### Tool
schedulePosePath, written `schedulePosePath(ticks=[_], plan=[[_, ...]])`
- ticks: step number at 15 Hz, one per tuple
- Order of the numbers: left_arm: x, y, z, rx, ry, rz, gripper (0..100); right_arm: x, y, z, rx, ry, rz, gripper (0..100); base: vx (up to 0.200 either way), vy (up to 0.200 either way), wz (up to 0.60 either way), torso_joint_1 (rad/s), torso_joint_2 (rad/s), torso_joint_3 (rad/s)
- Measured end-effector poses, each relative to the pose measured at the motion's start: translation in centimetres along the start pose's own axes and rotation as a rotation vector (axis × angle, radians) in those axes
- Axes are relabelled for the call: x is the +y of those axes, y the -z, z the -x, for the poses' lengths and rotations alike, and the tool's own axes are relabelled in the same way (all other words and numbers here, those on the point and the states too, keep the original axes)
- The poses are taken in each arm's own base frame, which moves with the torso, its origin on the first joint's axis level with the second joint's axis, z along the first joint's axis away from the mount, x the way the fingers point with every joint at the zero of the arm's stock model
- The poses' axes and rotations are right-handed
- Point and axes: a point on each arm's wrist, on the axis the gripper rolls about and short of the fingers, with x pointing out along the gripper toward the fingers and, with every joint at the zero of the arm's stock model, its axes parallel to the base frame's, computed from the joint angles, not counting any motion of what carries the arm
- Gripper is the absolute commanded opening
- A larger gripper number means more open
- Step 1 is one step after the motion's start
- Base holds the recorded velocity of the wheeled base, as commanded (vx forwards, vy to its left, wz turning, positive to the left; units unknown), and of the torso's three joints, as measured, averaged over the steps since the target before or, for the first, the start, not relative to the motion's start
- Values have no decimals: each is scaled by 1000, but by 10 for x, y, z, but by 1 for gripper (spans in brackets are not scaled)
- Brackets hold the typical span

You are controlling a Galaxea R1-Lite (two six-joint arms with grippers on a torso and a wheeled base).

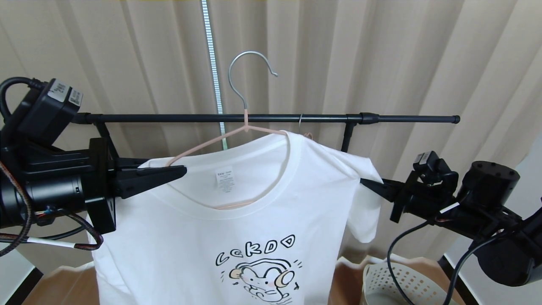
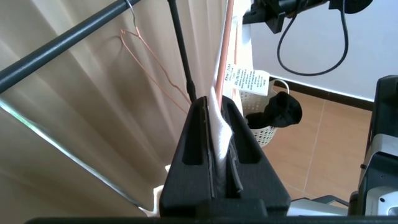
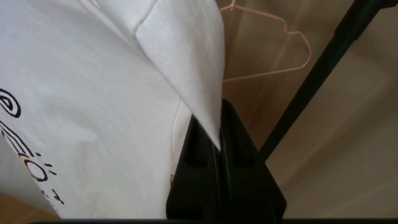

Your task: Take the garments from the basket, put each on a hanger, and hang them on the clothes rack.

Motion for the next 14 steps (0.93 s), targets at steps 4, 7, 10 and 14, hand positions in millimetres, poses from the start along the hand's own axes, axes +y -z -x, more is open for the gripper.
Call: schedulePosePath(ticks=[4, 7, 10, 14], plan=[[1, 1, 1, 3, -9, 10, 0, 3, -1, 4, -2, -13, 4, 100, 0, 0, 0, 0, 0, 0], [5, 5, 6, 16, -43, 31, 0, 9, -9, 9, -19, -31, 19, 100, 0, 0, 0, 0, 0, 0], [8, 13, 14, 34, -85, 59, 0, 19, -21, 9, -43, -41, 37, 100, 0, 0, 0, 0, 0, 0], [10, 25, 24, 61, -136, 105, 0, 40, -36, -1, -28, 61, 38, 100, 0, 0, 0, 0, 0, 0]])
